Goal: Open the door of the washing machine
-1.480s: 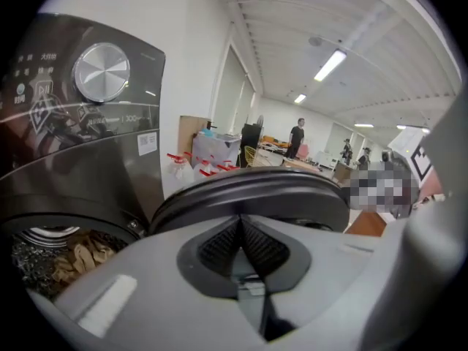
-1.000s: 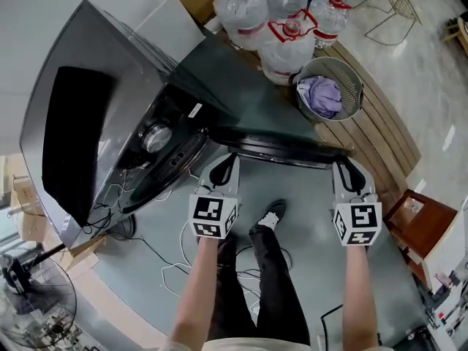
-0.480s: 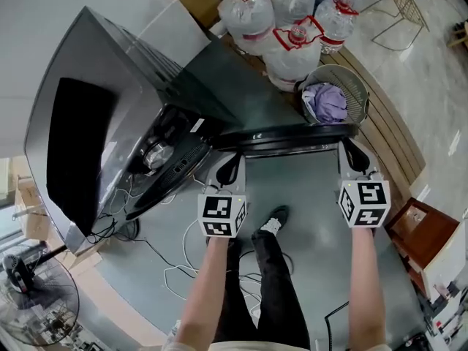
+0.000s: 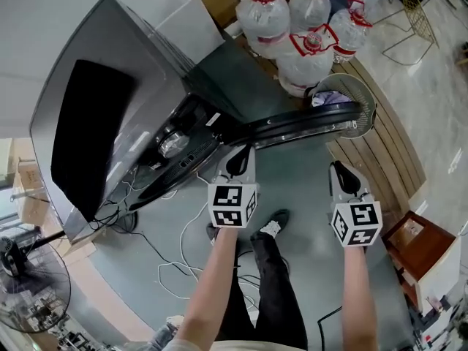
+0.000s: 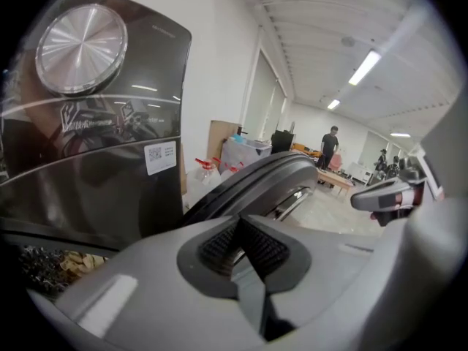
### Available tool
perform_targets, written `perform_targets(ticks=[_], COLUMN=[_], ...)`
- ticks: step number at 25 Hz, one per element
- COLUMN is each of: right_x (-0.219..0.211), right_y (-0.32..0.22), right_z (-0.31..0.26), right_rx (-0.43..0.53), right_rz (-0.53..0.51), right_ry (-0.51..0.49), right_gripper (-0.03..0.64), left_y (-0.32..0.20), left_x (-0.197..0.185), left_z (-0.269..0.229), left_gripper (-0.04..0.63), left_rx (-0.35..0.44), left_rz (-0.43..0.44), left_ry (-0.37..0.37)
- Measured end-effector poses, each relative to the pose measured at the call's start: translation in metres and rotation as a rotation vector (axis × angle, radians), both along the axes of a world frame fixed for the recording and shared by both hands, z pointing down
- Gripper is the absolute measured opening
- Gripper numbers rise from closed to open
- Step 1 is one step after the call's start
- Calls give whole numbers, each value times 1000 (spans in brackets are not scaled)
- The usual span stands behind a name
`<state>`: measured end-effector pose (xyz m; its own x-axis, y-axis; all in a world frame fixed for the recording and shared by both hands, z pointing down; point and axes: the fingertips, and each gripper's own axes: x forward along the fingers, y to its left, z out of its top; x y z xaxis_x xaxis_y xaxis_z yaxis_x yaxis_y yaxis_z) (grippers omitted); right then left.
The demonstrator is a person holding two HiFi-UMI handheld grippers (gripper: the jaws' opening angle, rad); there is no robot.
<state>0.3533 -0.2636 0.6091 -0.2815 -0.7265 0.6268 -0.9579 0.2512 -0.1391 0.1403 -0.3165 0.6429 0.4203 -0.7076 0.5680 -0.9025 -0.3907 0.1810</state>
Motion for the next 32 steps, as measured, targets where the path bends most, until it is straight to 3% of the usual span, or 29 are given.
perform_targets(ticks=[13,20,24,32], right_x=[-56,-120,-166,-229], right_y=[28,99,143,200], right_z=[-25,-21,-33,-91], right_rx=[25,-45,-81,-56], right_rz=[-8,-100,-149,-246], right_ry=[-56,-71,-129,-127], right_gripper=[32,32,32,32], left_y=[67,132,170,252], left_x=[-62,-111,-147,-207], left_z=[-21,-32,-54,-116], left_gripper=[57,57,57,57], left_rx=[6,-9,-14,-8], left_rz=[-25,-89,-121,-225], left_ry=[-11,11,1,20])
